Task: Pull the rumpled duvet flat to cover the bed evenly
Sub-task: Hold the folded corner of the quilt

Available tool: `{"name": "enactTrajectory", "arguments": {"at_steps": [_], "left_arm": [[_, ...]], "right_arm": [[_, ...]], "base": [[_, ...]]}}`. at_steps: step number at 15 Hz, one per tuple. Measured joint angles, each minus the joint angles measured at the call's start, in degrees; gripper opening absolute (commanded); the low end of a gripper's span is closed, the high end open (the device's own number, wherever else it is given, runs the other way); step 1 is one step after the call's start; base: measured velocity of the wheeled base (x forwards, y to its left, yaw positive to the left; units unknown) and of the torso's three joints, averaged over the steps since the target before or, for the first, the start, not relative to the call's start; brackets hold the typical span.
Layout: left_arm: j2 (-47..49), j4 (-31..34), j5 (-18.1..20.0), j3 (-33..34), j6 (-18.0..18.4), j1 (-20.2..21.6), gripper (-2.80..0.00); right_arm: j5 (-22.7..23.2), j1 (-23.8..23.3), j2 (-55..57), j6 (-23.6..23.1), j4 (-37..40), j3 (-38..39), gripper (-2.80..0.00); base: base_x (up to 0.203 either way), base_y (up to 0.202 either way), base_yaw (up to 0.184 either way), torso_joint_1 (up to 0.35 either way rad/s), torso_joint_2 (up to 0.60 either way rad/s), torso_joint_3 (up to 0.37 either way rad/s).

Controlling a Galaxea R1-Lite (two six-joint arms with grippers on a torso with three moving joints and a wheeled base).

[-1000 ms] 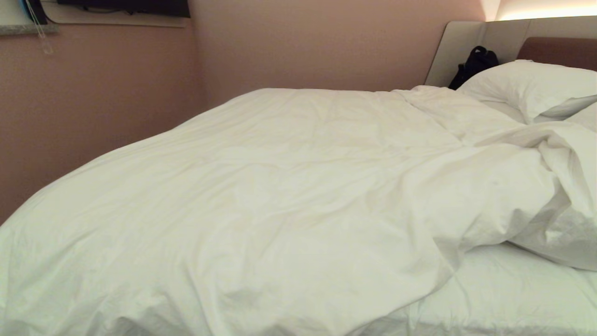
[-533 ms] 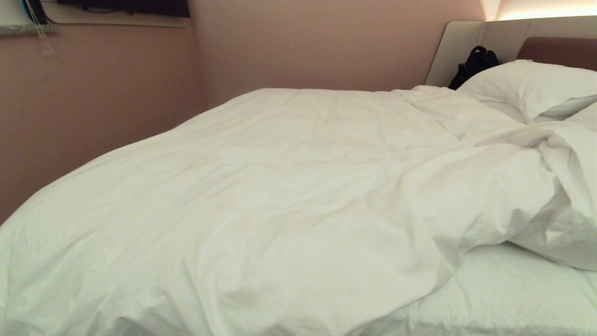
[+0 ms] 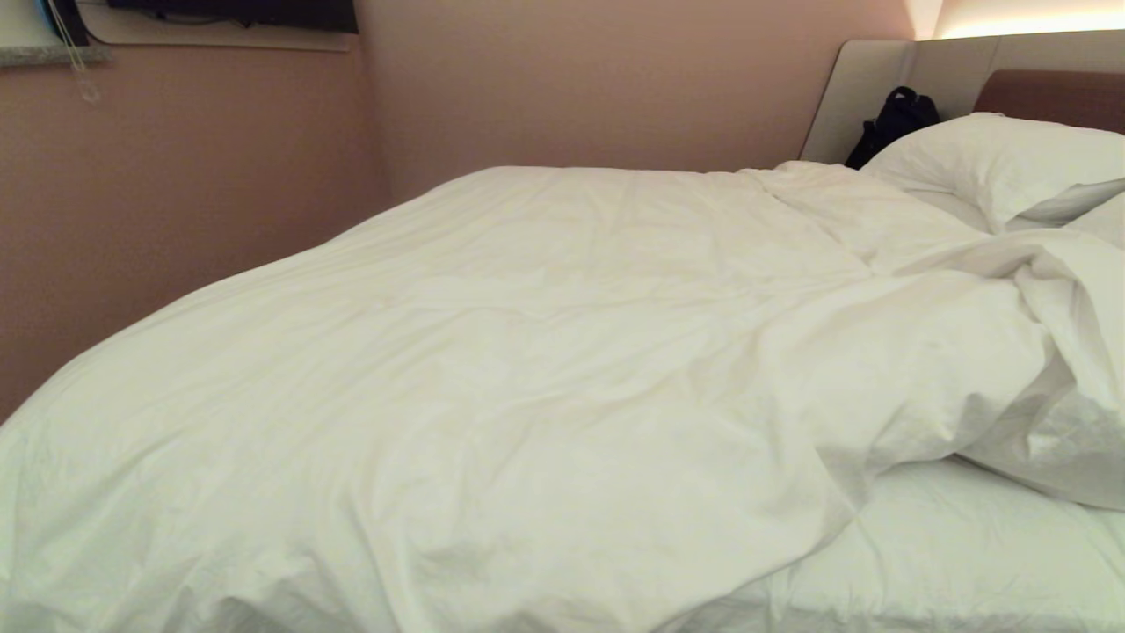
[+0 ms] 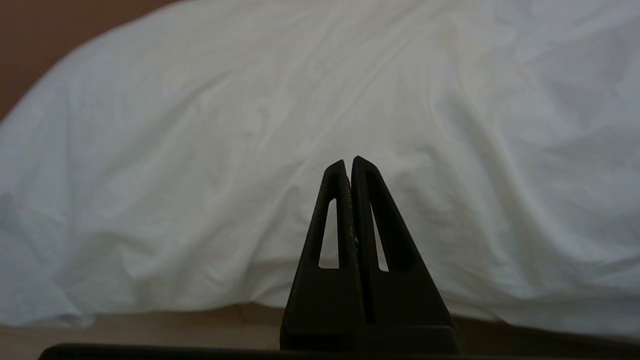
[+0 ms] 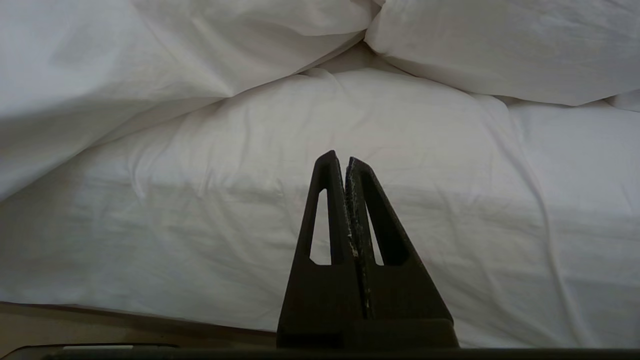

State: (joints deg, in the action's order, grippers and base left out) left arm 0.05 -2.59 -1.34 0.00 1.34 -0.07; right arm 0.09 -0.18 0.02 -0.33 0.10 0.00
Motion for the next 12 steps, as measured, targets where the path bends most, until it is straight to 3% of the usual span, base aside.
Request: {"name": "enactTrajectory", "arguments": {"at_steps": [12], "left_arm": [[-0.02,-0.36,-0.17,0.00,0.13,0.07,-2.80]], "right_arm": [[0.01,0.00,0.00,0.00,-0.01,0.00,-2.80]], "base": [[0.000,0.000,0.000,0.000,0.00,0.000]]}}
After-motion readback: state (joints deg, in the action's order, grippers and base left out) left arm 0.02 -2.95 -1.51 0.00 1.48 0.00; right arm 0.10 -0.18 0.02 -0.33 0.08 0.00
